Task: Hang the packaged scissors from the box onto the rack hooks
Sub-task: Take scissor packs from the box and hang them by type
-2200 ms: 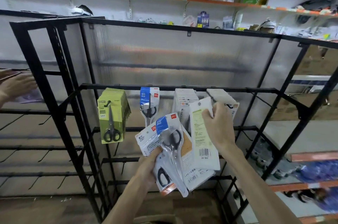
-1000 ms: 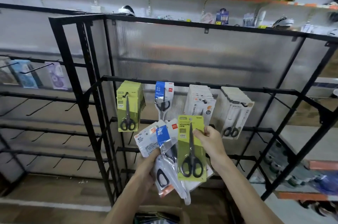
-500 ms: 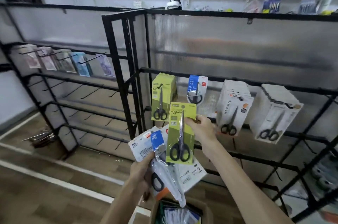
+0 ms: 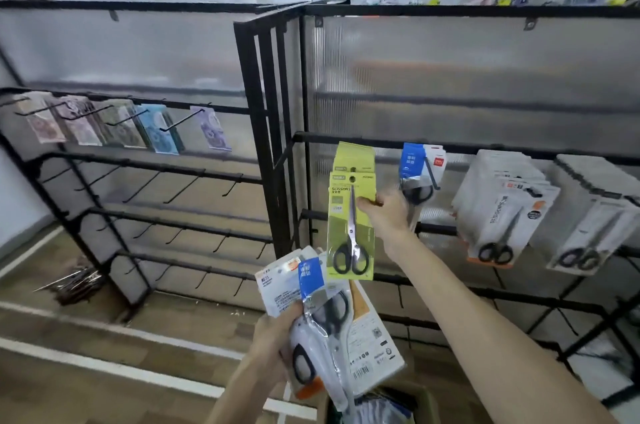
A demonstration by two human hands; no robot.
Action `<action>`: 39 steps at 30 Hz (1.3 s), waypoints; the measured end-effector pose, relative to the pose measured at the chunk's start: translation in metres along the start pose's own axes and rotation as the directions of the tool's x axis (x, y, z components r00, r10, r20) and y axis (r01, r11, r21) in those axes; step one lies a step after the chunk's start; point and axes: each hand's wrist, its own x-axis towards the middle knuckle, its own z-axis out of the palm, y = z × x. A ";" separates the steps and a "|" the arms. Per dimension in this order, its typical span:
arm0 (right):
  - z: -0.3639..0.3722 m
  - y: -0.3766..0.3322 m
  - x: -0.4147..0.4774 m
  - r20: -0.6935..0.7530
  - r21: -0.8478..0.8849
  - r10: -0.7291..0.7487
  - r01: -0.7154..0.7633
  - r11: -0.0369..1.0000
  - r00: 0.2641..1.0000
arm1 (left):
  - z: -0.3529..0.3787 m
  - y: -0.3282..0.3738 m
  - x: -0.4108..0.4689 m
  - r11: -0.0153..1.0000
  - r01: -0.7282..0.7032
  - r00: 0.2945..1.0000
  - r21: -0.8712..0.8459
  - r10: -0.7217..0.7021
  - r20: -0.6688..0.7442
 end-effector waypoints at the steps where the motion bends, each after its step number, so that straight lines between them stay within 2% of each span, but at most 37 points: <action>1: 0.005 0.003 0.004 -0.023 0.018 0.021 -0.021 1.000 1.000 | -0.004 0.002 0.004 1.000 0.002 1.000 0.015 -0.002 -0.004; 8: 0.022 0.007 0.030 -0.157 -0.032 0.023 -0.029 0.999 0.987 | -0.027 0.003 0.021 0.995 0.074 0.997 0.072 -0.076 0.024; 12: 0.028 0.006 0.046 -0.225 -0.240 -0.014 -0.042 0.970 0.974 | -0.036 0.007 0.027 0.991 0.099 0.994 0.095 -0.104 0.045; 15: 0.031 0.010 0.048 -0.232 -0.483 -0.073 -0.050 0.874 0.970 | -0.042 0.010 0.024 0.988 0.094 0.992 0.124 -0.103 0.074; 17: 0.034 0.016 0.029 -0.261 -0.521 -0.076 -0.074 0.850 0.962 | -0.047 0.012 0.021 0.987 0.087 0.993 0.137 -0.098 0.072; 18: 0.035 0.024 0.015 -0.235 -0.500 -0.070 -0.059 0.864 0.970 | -0.050 0.012 0.019 0.987 0.093 0.991 0.131 -0.104 0.081; 20: 0.037 0.043 -0.031 -0.078 -0.408 -0.013 -0.020 0.913 0.997 | -0.051 0.011 0.016 0.986 0.106 0.983 0.126 -0.122 0.135; 23: 0.036 0.068 -0.099 0.128 -0.347 0.196 -0.142 0.927 0.972 | -0.039 0.009 0.012 0.987 0.067 0.984 0.149 -0.090 0.152; 24: 0.033 0.078 -0.110 0.138 -0.323 0.195 -0.142 0.936 0.971 | -0.032 0.008 0.011 0.987 0.048 0.985 0.153 -0.072 0.159; 28: 0.001 0.080 -0.125 -0.025 -0.244 0.191 -0.191 0.951 0.981 | -0.005 -0.005 0.009 0.990 0.014 0.962 0.142 -0.052 0.269; 30: -0.021 0.080 -0.127 -0.122 -0.339 0.177 -0.209 0.917 0.977 | 0.006 -0.008 0.003 0.988 0.021 0.945 0.154 -0.070 0.320; 33: -0.055 0.081 -0.131 -0.306 -0.449 0.063 -0.202 0.871 0.950 | 0.022 -0.006 -0.015 0.986 0.011 0.945 0.165 -0.064 0.319; 36: -0.083 0.079 -0.134 -0.402 -0.251 0.031 -0.143 0.957 0.915 | 0.036 -0.007 -0.021 0.982 -0.026 0.951 0.189 -0.034 0.306; 39: -0.106 0.069 -0.134 -0.454 -0.113 0.031 -0.092 0.989 0.890 | 0.048 -0.004 -0.020 0.978 -0.074 0.961 0.196 0.018 0.277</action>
